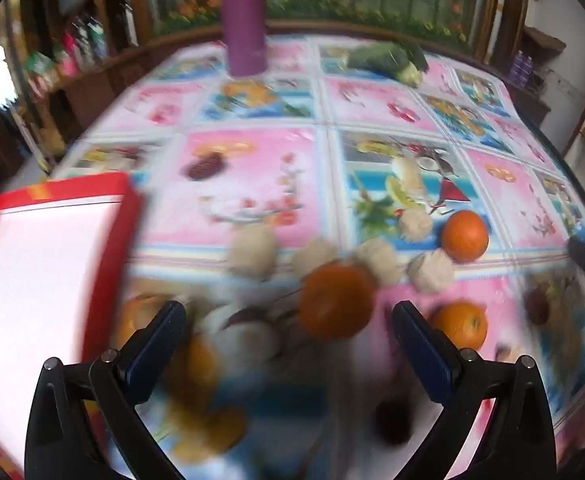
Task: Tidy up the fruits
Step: 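Grasp an orange with the left tool while the right tool grasps another orange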
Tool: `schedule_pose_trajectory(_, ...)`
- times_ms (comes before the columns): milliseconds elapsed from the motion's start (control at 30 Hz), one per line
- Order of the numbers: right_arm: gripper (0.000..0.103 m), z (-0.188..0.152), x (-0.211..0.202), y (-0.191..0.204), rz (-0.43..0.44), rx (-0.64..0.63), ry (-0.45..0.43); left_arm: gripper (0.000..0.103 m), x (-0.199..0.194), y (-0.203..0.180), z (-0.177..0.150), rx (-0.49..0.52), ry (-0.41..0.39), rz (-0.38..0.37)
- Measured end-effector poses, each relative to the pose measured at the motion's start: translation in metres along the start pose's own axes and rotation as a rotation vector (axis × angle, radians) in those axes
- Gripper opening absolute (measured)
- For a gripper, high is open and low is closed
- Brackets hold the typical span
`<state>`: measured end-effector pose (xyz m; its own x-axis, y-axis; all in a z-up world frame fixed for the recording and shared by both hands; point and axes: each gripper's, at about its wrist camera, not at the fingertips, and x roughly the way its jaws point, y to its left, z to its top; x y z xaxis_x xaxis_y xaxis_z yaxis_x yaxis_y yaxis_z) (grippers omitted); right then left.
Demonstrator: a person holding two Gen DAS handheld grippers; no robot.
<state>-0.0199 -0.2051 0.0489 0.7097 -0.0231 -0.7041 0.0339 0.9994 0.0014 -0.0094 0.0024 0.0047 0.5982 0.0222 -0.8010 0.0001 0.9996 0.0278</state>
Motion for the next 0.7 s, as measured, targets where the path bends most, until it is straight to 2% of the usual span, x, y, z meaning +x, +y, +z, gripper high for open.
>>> schedule_pose_trajectory(133, 0.103, -0.004, -0.033, 0.029, 0.087, -0.025, -0.061, 0.102, -0.04, 0.017, -0.008, -0.015, -0.08, 0.031)
schedule_pose_trajectory(267, 0.103, -0.009, -0.049, 0.054, 0.126, -0.044, -0.083, 0.102, -0.068, 0.028, -0.012, -0.023, -0.125, 0.057)
schedule_pose_trajectory(433, 0.103, -0.013, -0.054, 0.065, 0.133, -0.056, -0.078, 0.102, -0.072, 0.043, -0.012, -0.033, -0.146, 0.05)
schedule_pose_trajectory(700, 0.103, -0.019, -0.056, 0.06, 0.122, -0.058, -0.06, 0.102, -0.072, 0.052, -0.026, -0.078, -0.169, 0.033)
